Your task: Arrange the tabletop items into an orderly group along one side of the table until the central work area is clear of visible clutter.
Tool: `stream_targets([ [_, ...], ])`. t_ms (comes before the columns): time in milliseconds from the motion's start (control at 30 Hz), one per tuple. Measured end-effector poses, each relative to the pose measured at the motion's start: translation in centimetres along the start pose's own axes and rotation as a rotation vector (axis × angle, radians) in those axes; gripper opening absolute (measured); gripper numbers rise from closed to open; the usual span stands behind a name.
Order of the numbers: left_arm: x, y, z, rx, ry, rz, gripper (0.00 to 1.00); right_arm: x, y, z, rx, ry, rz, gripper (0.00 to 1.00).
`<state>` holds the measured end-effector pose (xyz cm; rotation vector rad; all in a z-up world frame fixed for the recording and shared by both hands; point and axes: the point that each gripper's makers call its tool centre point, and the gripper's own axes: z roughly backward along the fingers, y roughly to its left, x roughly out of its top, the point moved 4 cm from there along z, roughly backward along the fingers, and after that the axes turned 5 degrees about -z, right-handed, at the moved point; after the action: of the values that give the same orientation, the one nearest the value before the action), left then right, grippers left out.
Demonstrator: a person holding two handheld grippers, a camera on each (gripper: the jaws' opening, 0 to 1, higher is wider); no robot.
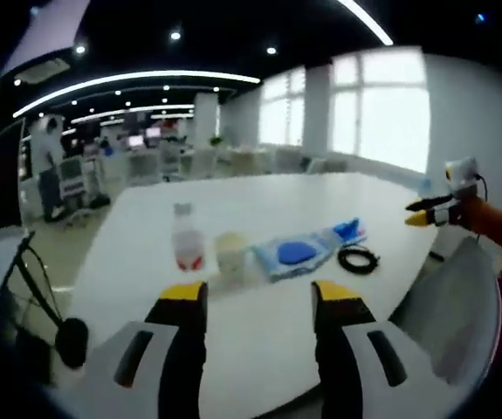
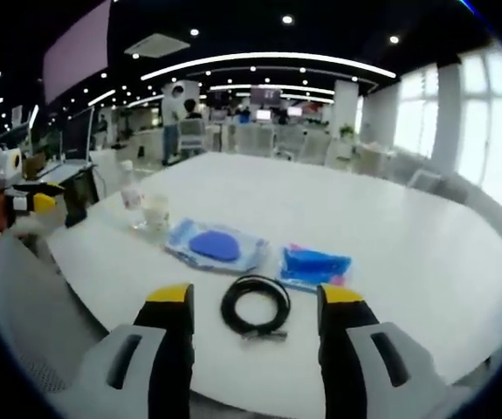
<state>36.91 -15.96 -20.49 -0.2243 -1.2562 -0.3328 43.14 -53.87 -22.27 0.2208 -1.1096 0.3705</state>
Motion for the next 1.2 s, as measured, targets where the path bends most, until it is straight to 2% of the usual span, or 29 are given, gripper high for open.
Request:
stream_targets([
  [100, -0.1, -0.6, -0.7, 0.019, -0.004, -0.006, 0.58, -0.1, 0.4, -0.2, 0.004, -0.015, -0.025, 0.71],
  [133, -0.8, -0.3, -0.8, 0.046, 0.041, -0.045, 0.64, -0.2, 0.7, -0.4, 0.012, -0.027, -0.037, 0.79],
  [167, -1.0, -0.3, -1.0, 0.048, 0.055, -0.047, 0.71, -0.3, 1.0, -0.6, 0.020, -0.031, -0.049, 0.85],
  [233, -1.0, -0.3, -1.2, 0.042, 0.036, -0.010, 0.81, -0.4, 1.3, -0.9, 0.020, -0.051, -0.084, 0.98],
  [300, -1.4, -0.5, -1.7, 0.033, 0.045, 0.066, 0.90, -0.8, 1.5, -1.0, 0.020, -0.048, -0.110, 0.99],
  [367, -1.7, -0.1, -2.2, 0.049, 0.042, 0.062, 0.99, -1.3, 1.6, -1.3, 0.013, -0.028, -0.118, 0.99],
  [467, -1.9, 0.2, -2.3, 0.072, 0.056, 0.041, 0.99, -1.5, 1.4, -1.3, -0.017, -0.017, -0.071, 0.99],
  [533, -2.0, 0.4, -2.4, 0.066, 0.051, 0.077, 0.99, -1.3, 1.5, -1.4, -0.005, -0.025, -0.076, 0.99],
  [567, -2.2, 0.9, -2.4, 0.084, 0.052, 0.134, 0.99, -1.4, 1.6, -1.6, -0.005, -0.023, -0.078, 0.99],
  [633, -2.4, 1.3, -2.4, 0.088, 0.055, 0.146, 0.99, -1.6, 1.6, -1.9, -0.008, -0.012, -0.074, 0.99],
  [800, -3.0, 1.6, -2.5, 0.090, 0.066, 0.166, 0.99, -1.3, 1.4, -1.6, -0.036, -0.036, -0.043, 0.99],
  [900, -2.8, 1.5, -2.6, 0.099, 0.059, 0.149, 0.99, -1.0, 1.0, -1.6, -0.053, -0.058, -0.054, 0.99],
  [1100, -2.8, 1.3, -2.7, 0.093, 0.059, 0.130, 0.99, -1.0, 1.1, -1.6, -0.050, -0.058, -0.045, 0.99],
  [1200, -2.6, 1.1, -2.8, 0.087, 0.048, 0.094, 0.99, -1.1, 1.1, -1.7, -0.046, -0.053, -0.044, 0.99],
])
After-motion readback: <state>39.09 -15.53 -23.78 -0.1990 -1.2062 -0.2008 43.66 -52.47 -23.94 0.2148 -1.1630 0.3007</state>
